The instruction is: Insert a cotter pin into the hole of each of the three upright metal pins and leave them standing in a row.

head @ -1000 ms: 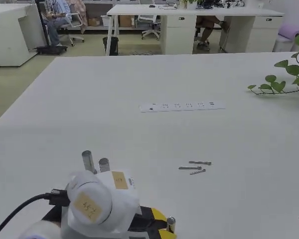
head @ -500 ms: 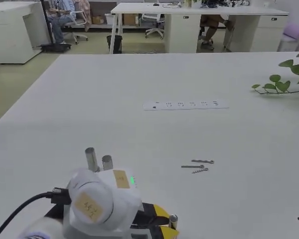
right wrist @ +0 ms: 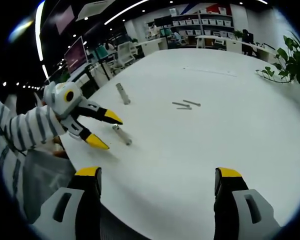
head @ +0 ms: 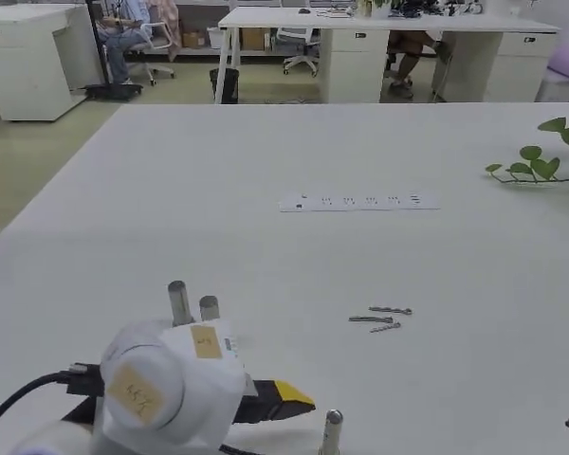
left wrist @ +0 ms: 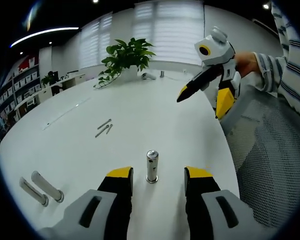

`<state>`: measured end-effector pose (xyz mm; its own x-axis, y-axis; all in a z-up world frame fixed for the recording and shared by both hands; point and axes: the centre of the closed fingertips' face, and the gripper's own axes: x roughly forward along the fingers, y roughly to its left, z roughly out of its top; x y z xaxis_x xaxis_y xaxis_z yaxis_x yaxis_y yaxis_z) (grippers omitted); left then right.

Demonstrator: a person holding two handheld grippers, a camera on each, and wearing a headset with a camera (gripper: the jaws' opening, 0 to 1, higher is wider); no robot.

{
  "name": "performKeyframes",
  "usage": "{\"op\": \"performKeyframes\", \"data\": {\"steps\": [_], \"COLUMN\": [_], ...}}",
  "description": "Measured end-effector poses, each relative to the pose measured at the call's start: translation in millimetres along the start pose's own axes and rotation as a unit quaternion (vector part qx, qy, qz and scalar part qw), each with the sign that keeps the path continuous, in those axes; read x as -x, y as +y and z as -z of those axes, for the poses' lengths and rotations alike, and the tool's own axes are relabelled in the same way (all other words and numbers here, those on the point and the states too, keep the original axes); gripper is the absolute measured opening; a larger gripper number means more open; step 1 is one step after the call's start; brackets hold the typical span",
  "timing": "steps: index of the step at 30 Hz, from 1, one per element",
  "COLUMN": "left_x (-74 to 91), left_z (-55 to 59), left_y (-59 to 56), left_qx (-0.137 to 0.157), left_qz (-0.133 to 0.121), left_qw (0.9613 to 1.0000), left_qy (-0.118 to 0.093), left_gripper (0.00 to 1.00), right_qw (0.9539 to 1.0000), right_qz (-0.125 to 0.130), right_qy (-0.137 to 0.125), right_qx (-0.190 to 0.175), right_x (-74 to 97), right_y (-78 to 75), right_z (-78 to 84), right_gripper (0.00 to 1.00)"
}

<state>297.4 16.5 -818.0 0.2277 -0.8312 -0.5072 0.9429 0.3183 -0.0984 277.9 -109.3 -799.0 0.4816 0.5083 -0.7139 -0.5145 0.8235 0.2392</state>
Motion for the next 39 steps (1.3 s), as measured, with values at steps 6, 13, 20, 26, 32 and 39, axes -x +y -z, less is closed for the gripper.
{"op": "performKeyframes", "data": {"steps": [6, 13, 20, 26, 32, 39], "left_x": [10.1, 21.7, 32.8, 41.1, 51.0, 55.3], "left_z": [-0.3, -1.4, 11.1, 16.0, 15.1, 17.1], "left_y": [-1.7, 2.2, 8.1, 6.0, 4.4, 1.3], "left_qx": [0.025, 0.048, 0.05, 0.084, 0.104, 0.116], "left_qz": [-0.011, -0.032, -0.064, -0.071, -0.082, -0.089], "left_qw": [0.9996, 0.998, 0.9967, 0.9939, 0.9907, 0.9886], "left_qy": [-0.005, -0.028, -0.011, -0.014, -0.031, -0.036], "left_gripper": [0.61, 0.66, 0.69, 0.81, 0.97, 0.99], "right_qw": [1.0, 0.9999, 0.9999, 0.9999, 0.9998, 0.9997], "right_qz": [-0.003, -0.008, -0.008, -0.009, -0.013, -0.017], "right_qy": [0.001, 0.011, 0.009, 0.012, 0.016, 0.013], "right_qx": [0.001, -0.001, -0.002, 0.001, 0.005, 0.007], "right_x": [-2.1, -4.7, -4.3, -4.4, -4.1, -3.9], "right_y": [1.0, 2.0, 0.2, -0.4, 2.0, 3.3], "right_z": [0.3, 6.8, 5.4, 3.8, 3.9, 0.2], "right_gripper": [0.95, 0.95, 0.95, 0.95, 0.95, 0.95]}}
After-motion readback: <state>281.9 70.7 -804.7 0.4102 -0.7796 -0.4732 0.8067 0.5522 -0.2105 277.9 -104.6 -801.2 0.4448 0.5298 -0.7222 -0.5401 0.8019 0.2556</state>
